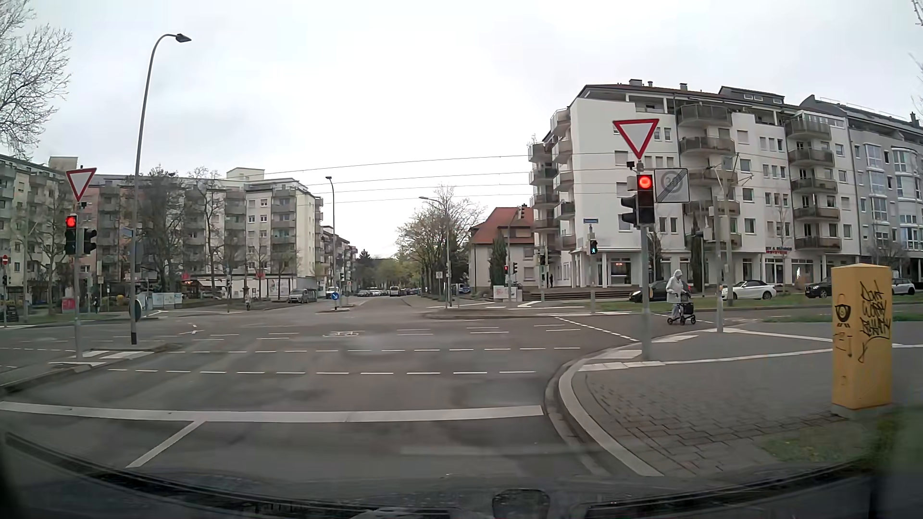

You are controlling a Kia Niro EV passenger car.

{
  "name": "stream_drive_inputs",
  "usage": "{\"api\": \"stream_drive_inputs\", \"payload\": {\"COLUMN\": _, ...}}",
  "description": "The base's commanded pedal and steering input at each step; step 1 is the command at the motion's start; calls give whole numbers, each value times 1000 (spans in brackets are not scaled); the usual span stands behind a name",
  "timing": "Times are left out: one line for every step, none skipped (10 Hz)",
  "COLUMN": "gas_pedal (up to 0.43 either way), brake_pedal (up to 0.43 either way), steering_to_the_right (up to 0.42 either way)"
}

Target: Follow the waypoints while adhering to traffic rules and regulations

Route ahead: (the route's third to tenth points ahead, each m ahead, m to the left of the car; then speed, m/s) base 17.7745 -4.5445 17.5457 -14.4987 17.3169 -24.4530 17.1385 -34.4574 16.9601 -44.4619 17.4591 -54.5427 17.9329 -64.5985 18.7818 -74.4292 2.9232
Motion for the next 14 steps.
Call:
{"api": "stream_drive_inputs", "payload": {"gas_pedal": 0, "brake_pedal": 177, "steering_to_the_right": -112}}
{"api": "stream_drive_inputs", "payload": {"gas_pedal": 0, "brake_pedal": 171, "steering_to_the_right": -109}}
{"api": "stream_drive_inputs", "payload": {"gas_pedal": 0, "brake_pedal": 171, "steering_to_the_right": -101}}
{"api": "stream_drive_inputs", "payload": {"gas_pedal": 0, "brake_pedal": 177, "steering_to_the_right": -93}}
{"api": "stream_drive_inputs", "payload": {"gas_pedal": 0, "brake_pedal": 183, "steering_to_the_right": -90}}
{"api": "stream_drive_inputs", "payload": {"gas_pedal": 0, "brake_pedal": 183, "steering_to_the_right": -90}}
{"api": "stream_drive_inputs", "payload": {"gas_pedal": 0, "brake_pedal": 183, "steering_to_the_right": -89}}
{"api": "stream_drive_inputs", "payload": {"gas_pedal": 0, "brake_pedal": 183, "steering_to_the_right": -87}}
{"api": "stream_drive_inputs", "payload": {"gas_pedal": 0, "brake_pedal": 177, "steering_to_the_right": -84}}
{"api": "stream_drive_inputs", "payload": {"gas_pedal": 0, "brake_pedal": 183, "steering_to_the_right": -82}}
{"api": "stream_drive_inputs", "payload": {"gas_pedal": 0, "brake_pedal": 177, "steering_to_the_right": -80}}
{"api": "stream_drive_inputs", "payload": {"gas_pedal": 0, "brake_pedal": 183, "steering_to_the_right": -79}}
{"api": "stream_drive_inputs", "payload": {"gas_pedal": 0, "brake_pedal": 183, "steering_to_the_right": -79}}
{"api": "stream_drive_inputs", "payload": {"gas_pedal": 0, "brake_pedal": 183, "steering_to_the_right": -80}}
